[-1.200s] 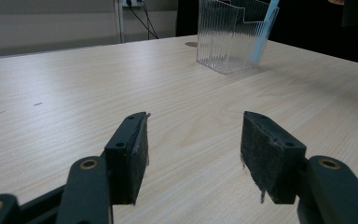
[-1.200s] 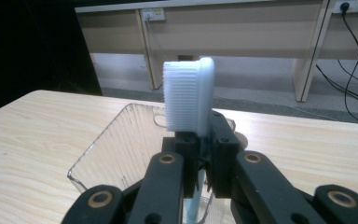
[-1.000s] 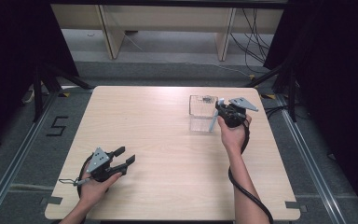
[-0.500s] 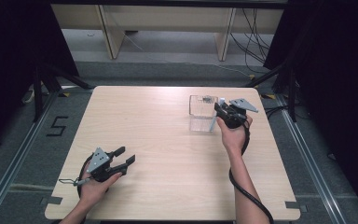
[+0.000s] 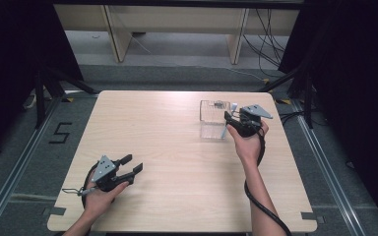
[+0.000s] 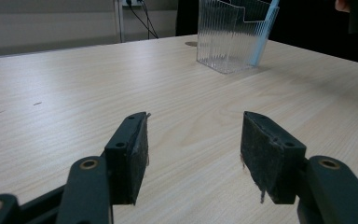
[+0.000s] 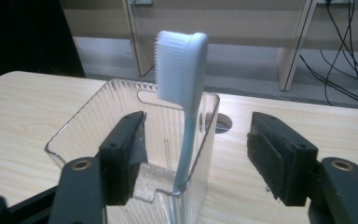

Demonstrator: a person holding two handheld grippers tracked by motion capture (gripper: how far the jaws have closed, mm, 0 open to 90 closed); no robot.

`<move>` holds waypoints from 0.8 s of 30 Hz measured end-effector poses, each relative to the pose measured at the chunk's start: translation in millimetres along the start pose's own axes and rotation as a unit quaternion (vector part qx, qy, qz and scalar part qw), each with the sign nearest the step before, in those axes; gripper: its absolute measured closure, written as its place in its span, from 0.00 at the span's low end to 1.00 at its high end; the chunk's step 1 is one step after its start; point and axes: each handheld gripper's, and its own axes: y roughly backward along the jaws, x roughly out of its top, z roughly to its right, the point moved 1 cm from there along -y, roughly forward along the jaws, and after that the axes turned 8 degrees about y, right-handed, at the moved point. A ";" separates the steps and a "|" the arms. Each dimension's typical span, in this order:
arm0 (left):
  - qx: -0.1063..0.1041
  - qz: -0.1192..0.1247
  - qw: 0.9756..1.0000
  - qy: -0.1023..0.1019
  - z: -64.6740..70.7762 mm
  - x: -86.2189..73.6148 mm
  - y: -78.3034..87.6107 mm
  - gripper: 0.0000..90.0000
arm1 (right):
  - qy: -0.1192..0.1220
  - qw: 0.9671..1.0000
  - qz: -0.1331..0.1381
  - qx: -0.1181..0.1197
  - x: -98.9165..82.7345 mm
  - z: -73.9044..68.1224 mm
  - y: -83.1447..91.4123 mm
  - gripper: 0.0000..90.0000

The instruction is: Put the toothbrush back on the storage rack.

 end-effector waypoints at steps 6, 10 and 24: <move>0.006 -0.010 1.000 -0.003 0.3 0.6 1.3 0.46 | 0.019 1.000 -0.004 0.003 -1.5 0.8 6.1 0.35; 0.001 0.000 1.000 0.000 0.1 0.0 0.1 0.46 | 0.013 1.000 -0.013 0.013 -4.0 0.0 12.3 0.33; 0.007 -0.007 1.000 -0.002 0.5 0.4 0.9 0.46 | 0.041 0.998 -0.028 0.033 -23.7 -0.1 48.6 0.30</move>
